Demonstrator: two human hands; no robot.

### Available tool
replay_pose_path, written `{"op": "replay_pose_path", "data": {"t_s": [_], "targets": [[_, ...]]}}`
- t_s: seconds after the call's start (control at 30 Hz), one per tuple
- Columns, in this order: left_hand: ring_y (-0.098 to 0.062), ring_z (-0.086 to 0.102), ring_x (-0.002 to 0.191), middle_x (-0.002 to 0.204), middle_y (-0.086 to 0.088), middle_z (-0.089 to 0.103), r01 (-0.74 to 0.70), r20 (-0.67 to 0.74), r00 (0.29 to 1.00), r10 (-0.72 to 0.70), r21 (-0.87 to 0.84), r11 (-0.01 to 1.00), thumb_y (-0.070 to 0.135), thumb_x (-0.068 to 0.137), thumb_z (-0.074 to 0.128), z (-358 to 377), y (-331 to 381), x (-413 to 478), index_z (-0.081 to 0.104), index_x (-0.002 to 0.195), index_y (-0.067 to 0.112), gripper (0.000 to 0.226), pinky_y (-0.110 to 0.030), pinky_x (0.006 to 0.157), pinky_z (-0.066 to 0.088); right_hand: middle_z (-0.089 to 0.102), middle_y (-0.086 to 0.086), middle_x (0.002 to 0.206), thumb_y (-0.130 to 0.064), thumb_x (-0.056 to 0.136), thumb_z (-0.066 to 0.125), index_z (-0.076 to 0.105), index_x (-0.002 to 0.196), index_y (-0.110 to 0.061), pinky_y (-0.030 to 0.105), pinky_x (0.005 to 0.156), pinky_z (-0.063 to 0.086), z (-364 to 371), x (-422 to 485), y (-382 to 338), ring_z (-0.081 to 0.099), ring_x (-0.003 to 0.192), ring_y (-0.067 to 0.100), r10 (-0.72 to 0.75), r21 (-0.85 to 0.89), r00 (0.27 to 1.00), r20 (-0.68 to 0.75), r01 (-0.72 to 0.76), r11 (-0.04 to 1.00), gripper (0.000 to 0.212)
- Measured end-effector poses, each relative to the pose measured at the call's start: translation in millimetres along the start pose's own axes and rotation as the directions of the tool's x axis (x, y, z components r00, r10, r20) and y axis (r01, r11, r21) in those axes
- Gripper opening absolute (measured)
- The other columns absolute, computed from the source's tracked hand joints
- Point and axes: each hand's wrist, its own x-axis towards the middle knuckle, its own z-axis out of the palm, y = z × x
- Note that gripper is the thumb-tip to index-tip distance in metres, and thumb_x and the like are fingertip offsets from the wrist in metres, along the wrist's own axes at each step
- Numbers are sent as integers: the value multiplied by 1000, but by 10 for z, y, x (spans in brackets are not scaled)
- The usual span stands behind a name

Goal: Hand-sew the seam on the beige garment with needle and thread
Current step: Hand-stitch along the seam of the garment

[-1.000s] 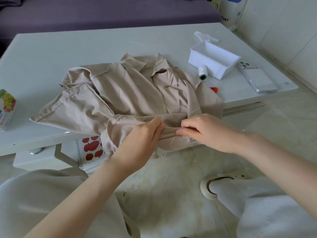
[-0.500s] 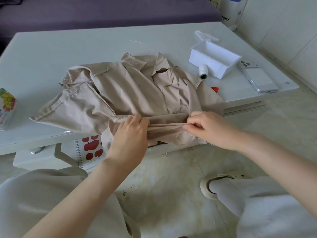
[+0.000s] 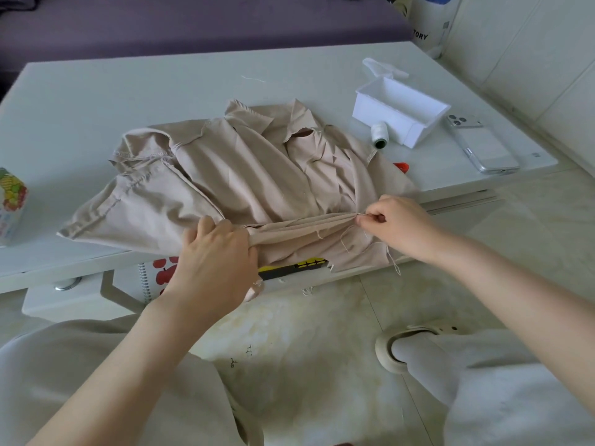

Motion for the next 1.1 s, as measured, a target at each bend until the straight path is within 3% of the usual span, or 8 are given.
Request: {"op": "replay_pose_path", "data": {"t_s": [0.07, 0.17, 0.33, 0.47, 0.6, 0.83, 0.9, 1.1], "targets": [[-28, 46, 98, 89, 0, 49, 82, -40, 994, -99, -305, 949, 11, 91, 32, 44, -9, 58, 54, 90, 12, 22, -35, 80, 33, 40, 0, 67, -27, 93, 55, 34, 53, -10, 30, 55, 26, 5, 15, -6, 40, 55, 15, 17, 2, 1000, -26, -17, 1000, 48], [-24, 53, 83, 84, 2, 53, 20, -211, 962, -171, -573, 819, -10, 84, 52, -5, 10, 73, 50, 94, 11, 23, -36, 77, 45, 35, 1, 56, -26, 93, 56, 33, 53, -11, 20, 45, 23, -3, 14, -10, 32, 50, 10, 36, 22, 997, -64, -34, 999, 48], [-16, 53, 81, 89, -1, 54, -107, -306, 949, -78, -545, 832, -1, 80, 66, -13, -25, 54, 64, 80, 12, 14, -7, 71, 39, 25, -3, 45, -24, 93, 57, 28, 50, -16, 18, 40, 25, -30, 7, 37, 25, 45, 13, 134, 109, 990, -44, -129, 986, 53], [-11, 49, 70, 79, 5, 55, -71, -221, 974, -43, -481, 874, 3, 81, 67, 86, -37, 52, 67, 72, 13, 13, -8, 63, 35, 24, -2, 46, -25, 93, 58, 26, 50, -16, 20, 40, 24, -23, 19, 72, 24, 45, 14, 175, 129, 984, -39, -168, 977, 54], [-1, 50, 63, 67, 11, 56, 22, -171, 977, -128, -514, 858, 9, 82, 69, 126, -8, 87, 62, 66, 19, 20, -4, 58, 36, 25, -2, 46, -26, 93, 58, 27, 50, -15, 22, 41, 22, 4, 27, 78, 25, 46, 14, 188, 152, 981, -40, -180, 972, 54], [-1, 52, 57, 57, 11, 56, -70, -331, 916, -224, -684, 726, 1, 79, 64, 12, 93, 112, 53, 58, 23, 32, -7, 56, 38, 29, -1, 49, -28, 91, 60, 34, 55, -12, 21, 46, 25, 45, -21, 81, 28, 50, 15, 193, 178, 977, -91, -175, 968, 48], [-3, 45, 51, 54, 5, 51, -70, -287, 916, -280, -802, 594, 2, 85, 59, -18, 142, 119, 50, 63, 14, 27, -11, 51, 37, 30, -2, 49, -28, 91, 61, 35, 54, -12, 19, 46, 27, 50, -39, 60, 29, 50, 14, 168, 195, 979, -113, -143, 970, 47], [-8, 48, 62, 72, 1, 53, 26, 55, 903, -427, -997, -74, -2, 93, 51, -12, 83, 166, 53, 82, 16, 22, -20, 59, 41, 34, -4, 53, -30, 91, 60, 42, 54, -13, 18, 51, 29, 53, -106, 38, 32, 51, 11, 74, 196, 991, -115, -50, 979, 44]]}}
